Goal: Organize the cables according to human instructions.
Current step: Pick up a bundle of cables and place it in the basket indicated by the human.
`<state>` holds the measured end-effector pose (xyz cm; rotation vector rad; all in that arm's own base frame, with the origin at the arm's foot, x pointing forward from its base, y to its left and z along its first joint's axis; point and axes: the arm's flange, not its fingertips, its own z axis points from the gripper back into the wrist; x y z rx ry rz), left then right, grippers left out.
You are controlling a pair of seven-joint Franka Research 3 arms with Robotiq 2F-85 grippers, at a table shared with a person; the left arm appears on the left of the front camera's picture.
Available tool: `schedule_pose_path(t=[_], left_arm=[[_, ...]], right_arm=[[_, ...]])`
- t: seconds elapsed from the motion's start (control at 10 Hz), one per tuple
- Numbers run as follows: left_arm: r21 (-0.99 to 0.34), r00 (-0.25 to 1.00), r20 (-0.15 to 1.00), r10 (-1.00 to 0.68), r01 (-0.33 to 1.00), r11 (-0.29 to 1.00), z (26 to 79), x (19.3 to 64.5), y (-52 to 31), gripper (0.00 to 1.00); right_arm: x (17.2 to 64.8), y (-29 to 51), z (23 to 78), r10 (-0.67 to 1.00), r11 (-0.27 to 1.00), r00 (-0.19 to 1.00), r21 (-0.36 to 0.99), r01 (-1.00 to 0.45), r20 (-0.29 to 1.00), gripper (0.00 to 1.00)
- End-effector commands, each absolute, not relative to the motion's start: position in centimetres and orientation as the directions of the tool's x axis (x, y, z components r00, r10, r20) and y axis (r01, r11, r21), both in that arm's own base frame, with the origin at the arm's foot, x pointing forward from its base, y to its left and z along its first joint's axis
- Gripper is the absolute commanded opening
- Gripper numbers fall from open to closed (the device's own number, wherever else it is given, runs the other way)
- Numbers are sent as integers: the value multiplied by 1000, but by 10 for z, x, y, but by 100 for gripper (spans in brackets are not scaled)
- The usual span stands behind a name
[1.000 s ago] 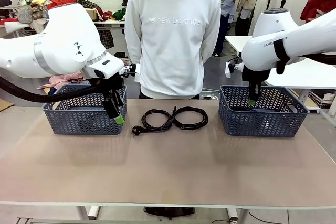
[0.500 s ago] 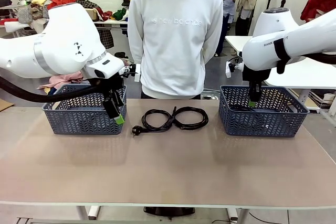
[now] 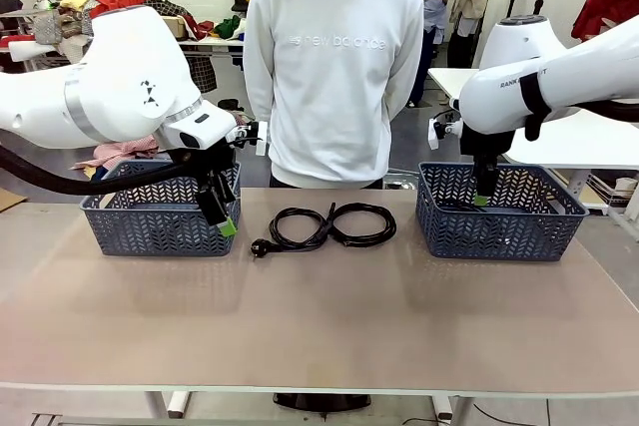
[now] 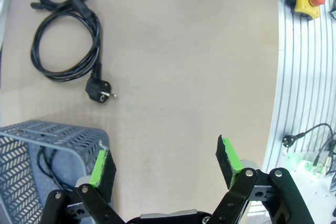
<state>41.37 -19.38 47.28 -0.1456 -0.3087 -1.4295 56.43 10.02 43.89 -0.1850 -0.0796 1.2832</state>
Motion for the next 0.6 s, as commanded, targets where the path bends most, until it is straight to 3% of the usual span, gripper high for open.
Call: schedule_pose_path(t=[0.0,0.1,0.2,0.5], left_arm=[[83,114,300,-947,986,144,473,413,-193,100],[83,114,300,-947,986,144,473,413,-193,100],[83,114,300,-947,986,144,473,413,-193,100],[83,114,300,-947,986,144,473,413,-193,100]], right_arm=[[566,97,444,948,306,316,-169,-937,-36,100],[566,93,445,936,343,351,-166,-925,-23,100],[564,99,439,956,277,289,-179,-944,-44,100],[564,99,439,956,277,289,-179,-944,-44,100]])
